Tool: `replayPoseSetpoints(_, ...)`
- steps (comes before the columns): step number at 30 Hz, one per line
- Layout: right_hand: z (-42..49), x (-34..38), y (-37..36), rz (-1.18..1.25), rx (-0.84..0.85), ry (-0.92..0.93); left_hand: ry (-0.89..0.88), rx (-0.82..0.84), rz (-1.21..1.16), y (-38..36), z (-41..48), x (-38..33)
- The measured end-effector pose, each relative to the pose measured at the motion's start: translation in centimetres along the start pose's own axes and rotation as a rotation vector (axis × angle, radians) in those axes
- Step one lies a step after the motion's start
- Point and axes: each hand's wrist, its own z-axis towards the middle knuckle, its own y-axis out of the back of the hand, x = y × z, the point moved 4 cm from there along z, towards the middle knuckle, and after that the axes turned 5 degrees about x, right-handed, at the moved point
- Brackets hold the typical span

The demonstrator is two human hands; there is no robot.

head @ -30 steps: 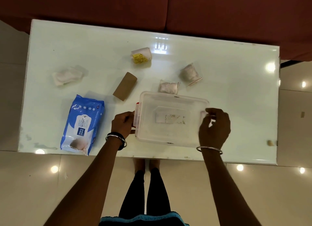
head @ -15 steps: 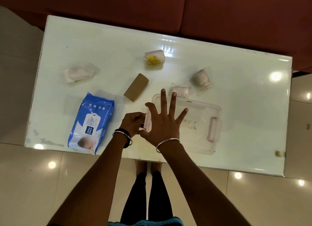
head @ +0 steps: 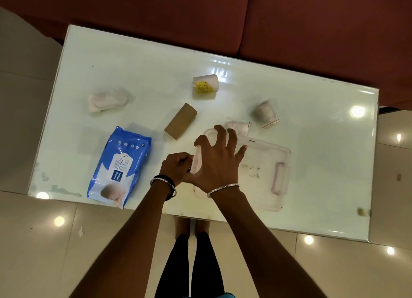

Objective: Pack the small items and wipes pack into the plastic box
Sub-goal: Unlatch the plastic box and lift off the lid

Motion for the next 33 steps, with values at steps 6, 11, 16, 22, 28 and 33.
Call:
replayPoseSetpoints(6, -4.3, -2.8, 7.1, 0.147, -0.128, 0.173, 0.123, -0.059, -0.162, -0.3, -0.7, 0.2)
replayPoseSetpoints(11, -7.8, -9.9, 13.0, 0.173, -0.039, 0.206, 0.179, -0.077, -0.221, -0.2, -1.2, 0.0)
replayPoseSetpoints(16, -11.2, -18.5, 16.5, 0.266, 0.012, 0.034, 0.18, -0.09, -0.191, -0.3, -1.5, -0.1)
replayPoseSetpoints(22, -14.6, -26.6, 16.7, 0.249, -0.109, -0.103, 0.153, -0.08, -0.177, -0.5, -1.9, -0.3)
replayPoseSetpoints(28, -12.7, -30.8, 10.4, 0.318, -0.411, -0.199, 0.139, -0.075, -0.169, -0.7, -2.1, -0.3)
replayPoseSetpoints(33, -10.9, -32.5, 2.7, 0.445, -0.422, -0.277, 0.136, -0.074, -0.159, -0.5, -2.2, 0.1)
